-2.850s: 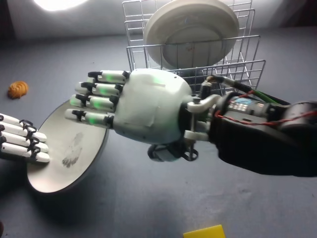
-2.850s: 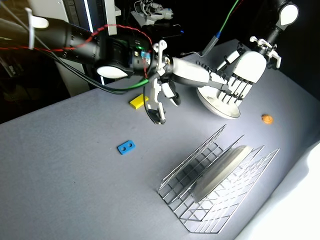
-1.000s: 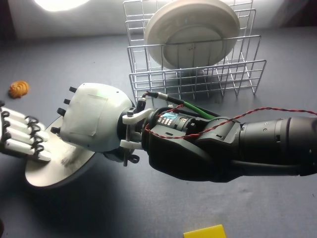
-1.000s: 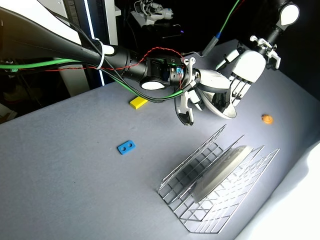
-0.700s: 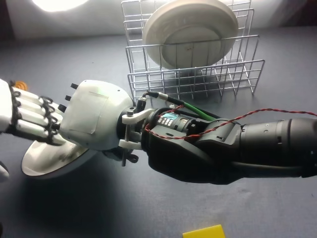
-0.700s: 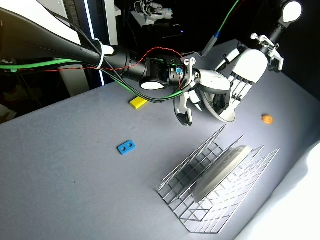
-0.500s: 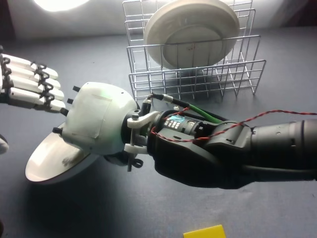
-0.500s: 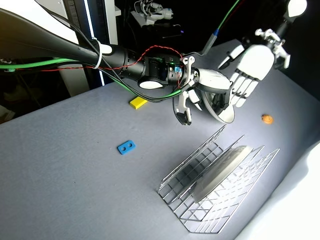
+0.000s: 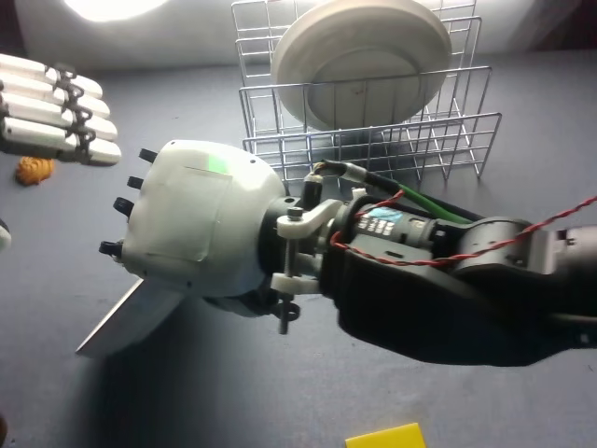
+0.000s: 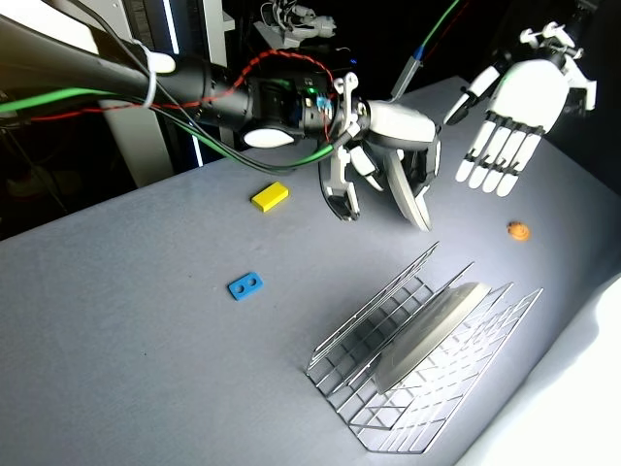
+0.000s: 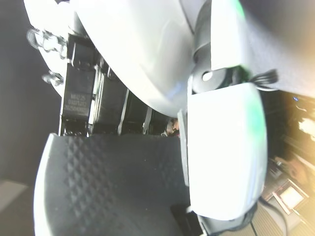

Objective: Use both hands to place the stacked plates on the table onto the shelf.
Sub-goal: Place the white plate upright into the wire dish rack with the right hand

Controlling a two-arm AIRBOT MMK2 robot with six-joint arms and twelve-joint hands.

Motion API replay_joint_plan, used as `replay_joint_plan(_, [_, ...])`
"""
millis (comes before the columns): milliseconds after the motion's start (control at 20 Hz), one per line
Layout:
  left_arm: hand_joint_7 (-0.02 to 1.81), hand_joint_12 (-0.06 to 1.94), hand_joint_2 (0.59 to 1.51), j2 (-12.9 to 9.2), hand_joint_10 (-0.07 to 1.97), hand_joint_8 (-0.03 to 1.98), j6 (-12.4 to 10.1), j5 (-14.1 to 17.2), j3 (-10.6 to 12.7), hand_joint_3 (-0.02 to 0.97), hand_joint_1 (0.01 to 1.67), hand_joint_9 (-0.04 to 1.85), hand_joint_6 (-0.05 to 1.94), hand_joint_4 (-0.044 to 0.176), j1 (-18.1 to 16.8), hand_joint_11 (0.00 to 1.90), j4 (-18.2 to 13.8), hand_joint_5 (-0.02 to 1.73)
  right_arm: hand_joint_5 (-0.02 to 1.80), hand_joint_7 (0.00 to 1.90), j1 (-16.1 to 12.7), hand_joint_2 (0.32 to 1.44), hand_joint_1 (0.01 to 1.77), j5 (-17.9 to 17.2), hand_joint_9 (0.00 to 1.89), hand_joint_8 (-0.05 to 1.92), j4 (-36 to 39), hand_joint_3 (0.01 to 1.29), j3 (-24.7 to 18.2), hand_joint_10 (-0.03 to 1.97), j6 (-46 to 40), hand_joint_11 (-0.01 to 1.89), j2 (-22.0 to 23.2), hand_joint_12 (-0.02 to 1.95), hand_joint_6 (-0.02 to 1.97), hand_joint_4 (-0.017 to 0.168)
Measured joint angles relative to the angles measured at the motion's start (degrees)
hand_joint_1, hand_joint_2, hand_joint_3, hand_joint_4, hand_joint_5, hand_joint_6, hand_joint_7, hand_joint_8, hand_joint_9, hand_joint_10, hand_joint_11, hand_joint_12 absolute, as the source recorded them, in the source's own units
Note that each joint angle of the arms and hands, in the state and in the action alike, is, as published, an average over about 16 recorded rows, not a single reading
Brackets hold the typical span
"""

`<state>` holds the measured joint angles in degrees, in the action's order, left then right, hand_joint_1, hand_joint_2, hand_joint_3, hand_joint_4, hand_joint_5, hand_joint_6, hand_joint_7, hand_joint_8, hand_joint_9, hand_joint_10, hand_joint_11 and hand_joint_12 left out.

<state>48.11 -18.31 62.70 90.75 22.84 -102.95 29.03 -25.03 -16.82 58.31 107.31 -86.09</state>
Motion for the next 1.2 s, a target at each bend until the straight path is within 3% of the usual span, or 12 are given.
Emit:
replay_joint_plan(300, [0.06,0.01,1.272,-2.94,0.02,0.01,-1.94,0.95,-2.76,0.010,0.01,0.04,0.01,0.000,-4.78,0.02,-2.30,0.06,0.97,1.23,-2.93,0.93,1.24,1.86,1.40,0.64,-0.03,0.01,-7.46,-0.01,-1.04,1.14,7.12,0.76,0.92,0.001])
replay_joint_plan(550, [0.07,0.01,1.272,-4.91,0.02,0.01,-3.67,2.02,-4.77,0.010,0.01,0.04,0.01,0.000,-7.43,0.02,-4.66,0.07,0.95,1.21,-7.47,0.93,1.24,6.96,1.38,0.70,3.56,0.01,-10.53,-0.01,-10.18,1.12,12.93,0.79,0.94,0.000])
replay_joint_plan(950, [0.08,0.01,1.272,-6.13,0.02,0.01,-4.74,3.19,-5.96,0.010,0.02,0.06,0.01,0.000,-8.74,0.02,-7.10,0.10,0.95,1.19,-16.71,0.93,1.24,18.86,1.38,0.73,11.70,0.01,-9.55,-0.01,-32.07,1.08,19.61,0.82,0.96,0.002])
replay_joint_plan(1200, [0.09,0.01,1.272,-6.14,0.02,0.01,-4.78,3.35,-6.15,0.010,0.02,0.06,0.01,0.000,-8.58,0.02,-7.43,0.10,0.94,1.18,-20.54,0.93,1.24,21.76,1.38,0.73,20.49,0.01,-7.55,-0.01,-45.14,1.07,22.04,0.82,0.96,0.001])
